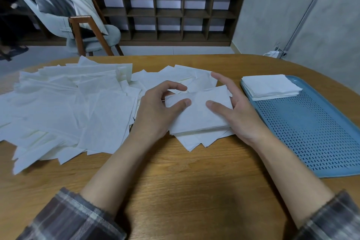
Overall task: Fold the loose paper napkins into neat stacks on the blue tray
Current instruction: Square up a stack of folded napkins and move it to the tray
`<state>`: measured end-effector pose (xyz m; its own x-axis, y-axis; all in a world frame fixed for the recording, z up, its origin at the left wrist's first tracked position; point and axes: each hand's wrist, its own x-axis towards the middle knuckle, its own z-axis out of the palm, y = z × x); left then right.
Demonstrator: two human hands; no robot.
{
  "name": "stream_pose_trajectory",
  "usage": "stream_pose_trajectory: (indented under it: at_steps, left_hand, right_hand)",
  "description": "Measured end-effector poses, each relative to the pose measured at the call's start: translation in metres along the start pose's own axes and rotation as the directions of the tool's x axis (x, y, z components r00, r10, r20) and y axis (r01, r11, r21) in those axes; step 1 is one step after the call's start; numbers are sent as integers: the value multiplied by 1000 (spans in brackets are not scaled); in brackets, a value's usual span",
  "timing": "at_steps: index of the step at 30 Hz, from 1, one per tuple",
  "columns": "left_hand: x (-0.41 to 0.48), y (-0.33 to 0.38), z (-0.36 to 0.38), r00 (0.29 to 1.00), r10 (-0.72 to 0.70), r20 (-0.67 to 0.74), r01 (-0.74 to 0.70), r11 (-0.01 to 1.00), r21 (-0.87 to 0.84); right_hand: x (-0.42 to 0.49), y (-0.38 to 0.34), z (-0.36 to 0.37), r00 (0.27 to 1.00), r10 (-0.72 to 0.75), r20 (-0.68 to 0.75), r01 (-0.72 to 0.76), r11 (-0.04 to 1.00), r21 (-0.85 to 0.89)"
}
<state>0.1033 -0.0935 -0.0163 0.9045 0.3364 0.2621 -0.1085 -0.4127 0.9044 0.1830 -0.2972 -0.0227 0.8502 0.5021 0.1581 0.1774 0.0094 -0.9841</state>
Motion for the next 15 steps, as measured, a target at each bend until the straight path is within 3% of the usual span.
stream_pose_trajectory:
  at_steps: [5, 7, 10, 12, 15]
  left_hand:
    - [0, -3, 3, 992, 63, -111, -47, 989, 142]
    - [-2, 5, 1, 995, -49, -85, 49, 999, -7]
    - [-5, 14, -1, 968, -197, 153, 235, 924, -300]
    - [-7, 11, 2, 973, -150, 177, 192, 950, -246]
    - [-5, 2, 3, 995, -7, 95, 9, 1000, -20]
  right_hand:
    - [-1, -2, -1, 996, -86, -24, 86, 996, 31]
    - [-2, -6, -2, 994, -104, -40, 108, 987, 119]
    - [-2, -6, -4, 992, -107, -60, 112, 989, 94]
    - [-2, -4, -3, 991, -111, -70, 110, 994, -12]
    - [-2, -2, -4, 994, -100, -35, 99, 995, -32]
